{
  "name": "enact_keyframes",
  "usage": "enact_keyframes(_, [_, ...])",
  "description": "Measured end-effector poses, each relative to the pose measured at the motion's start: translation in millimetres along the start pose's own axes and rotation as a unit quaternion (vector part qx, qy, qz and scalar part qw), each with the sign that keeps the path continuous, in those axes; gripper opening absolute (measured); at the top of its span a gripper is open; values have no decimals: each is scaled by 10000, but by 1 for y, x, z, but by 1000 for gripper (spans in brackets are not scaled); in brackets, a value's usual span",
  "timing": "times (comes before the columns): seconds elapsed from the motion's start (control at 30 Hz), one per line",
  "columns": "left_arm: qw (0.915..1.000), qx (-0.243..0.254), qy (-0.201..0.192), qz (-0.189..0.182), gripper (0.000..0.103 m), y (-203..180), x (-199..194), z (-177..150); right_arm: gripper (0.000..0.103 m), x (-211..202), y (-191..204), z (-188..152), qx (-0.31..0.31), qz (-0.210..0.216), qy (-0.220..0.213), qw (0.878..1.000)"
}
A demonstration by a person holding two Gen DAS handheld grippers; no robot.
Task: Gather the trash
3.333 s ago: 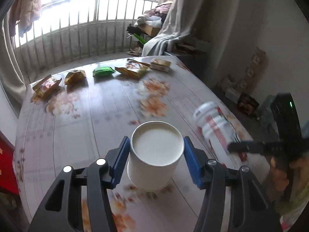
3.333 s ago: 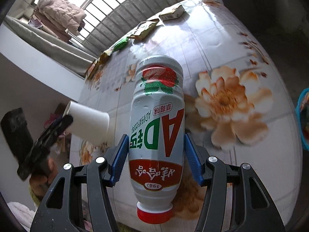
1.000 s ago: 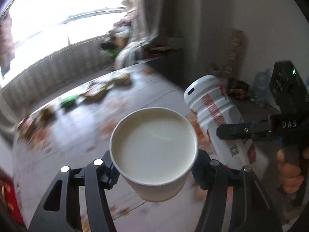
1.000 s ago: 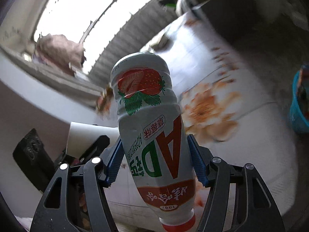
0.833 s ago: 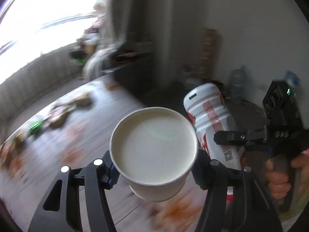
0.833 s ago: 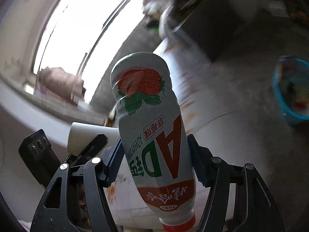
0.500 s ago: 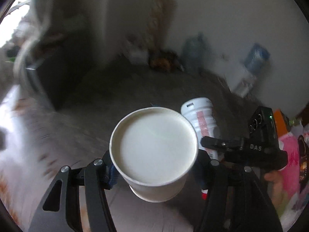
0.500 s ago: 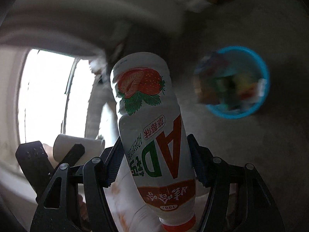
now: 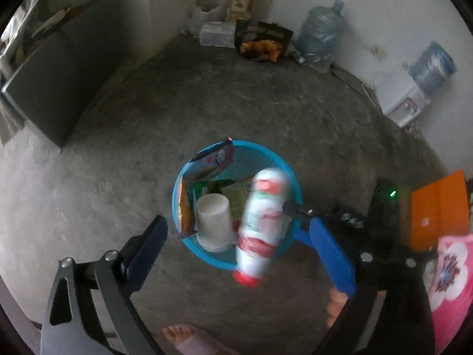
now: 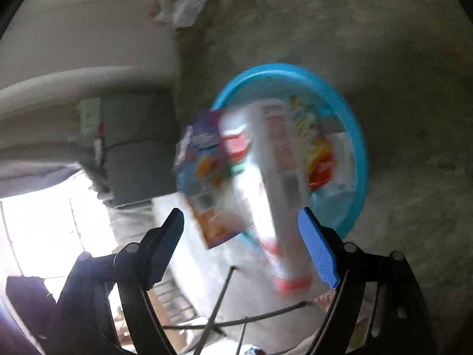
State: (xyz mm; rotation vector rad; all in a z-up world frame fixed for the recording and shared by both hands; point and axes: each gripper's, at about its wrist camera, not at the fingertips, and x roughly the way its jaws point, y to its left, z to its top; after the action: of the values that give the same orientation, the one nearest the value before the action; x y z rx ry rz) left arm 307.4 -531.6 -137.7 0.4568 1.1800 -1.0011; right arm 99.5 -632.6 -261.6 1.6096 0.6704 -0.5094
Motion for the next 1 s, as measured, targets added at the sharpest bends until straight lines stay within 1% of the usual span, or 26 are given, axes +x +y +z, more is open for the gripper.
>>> enact_keyframes(0.07, [9997, -89, -32, -210, 95, 6, -14, -8, 77, -8, -6, -9, -75, 88, -56, 9999])
enact_keyframes(0.13, [9993, -114, -180, -308, 95, 5, -34, -16, 77, -22, -6, -23, -355, 16, -119, 9993])
enact_keyframes(0.17, [9988, -106, -302, -374, 95, 5, -51, -22, 77, -23, -5, -26, -465, -12, -149, 9988])
enact_keyframes(0.23, [9975, -55, -498, -495, 95, 2, -81, -33, 77, -41, -4, -41, -749, -56, -255, 9968])
enact_keyframes(0.27, [9966, -12, -620, -548, 95, 3, -104, -42, 77, -52, -3, -51, -893, -59, -294, 9956])
enact_keyframes(0.3, [9958, 4, -722, -558, 95, 3, -119, -48, 77, -62, -1, -63, -1024, -38, -313, 9942])
enact_keyframes(0.37, [9926, 20, -1056, -595, 95, 10, -167, -73, 77, -79, 6, -81, -1304, 22, -339, 9909])
enact_keyframes(0.4, [9911, 7, -1203, -575, 97, 12, -184, -82, 77, -91, 12, -98, -1543, 28, -361, 9874])
enact_keyframes(0.47, [9856, -81, -1632, -434, 98, 26, -233, -117, 77, -102, 23, -123, -1877, 60, -349, 9816])
enact_keyframes(0.5, [9832, -136, -1787, -350, 98, 30, -250, -133, 77, -107, 29, -135, -2076, 60, -326, 9777])
enact_keyframes(0.57, [9769, -306, -2112, -120, 98, 44, -289, -174, 77, -121, 46, -173, -2621, 105, -279, 9646])
enact_keyframes(0.6, [9740, -396, -2230, 18, 98, 49, -302, -192, 77, -124, 52, -185, -2817, 121, -266, 9591])
enact_keyframes(0.67, [9673, -614, -2445, 300, 98, 59, -328, -230, 77, -138, 71, -228, -3359, 202, -246, 9413])
enact_keyframes(0.7, [9621, -803, -2567, 439, 98, 67, -343, -260, 77, -144, 80, -246, -3592, 275, -224, 9326])
enact_keyframes(0.77, [9547, -1111, -2702, 569, 98, 77, -360, -297, 77, -160, 98, -287, -4085, 411, -268, 9114])
enact_keyframes(0.8, [9501, -1359, -2740, 618, 98, 84, -368, -318, 78, -167, 105, -305, -4306, 469, -305, 9008])
enact_keyframes(0.83, [9453, -1597, -2774, 634, 98, 88, -375, -336, 79, -176, 114, -328, -4569, 561, -313, 8872])
enact_keyframes(0.87, [9409, -1793, -2805, 630, 98, 92, -382, -352, 80, -180, 119, -343, -4731, 588, -322, 8784])
enact_keyframes(0.93, [9316, -2104, -2886, 673, 98, 96, -394, -377, 83, -190, 135, -380, -5209, 572, -401, 8507])
enact_keyframes(0.97, [9281, -2207, -2913, 714, 98, 98, -398, -384, 84, -192, 139, -390, -5362, 567, -436, 8411])
enact_keyframes(1.0, [9229, -2334, -2952, 814, 98, 99, -403, -394, 88, -198, 145, -406, -5584, 568, -523, 8260])
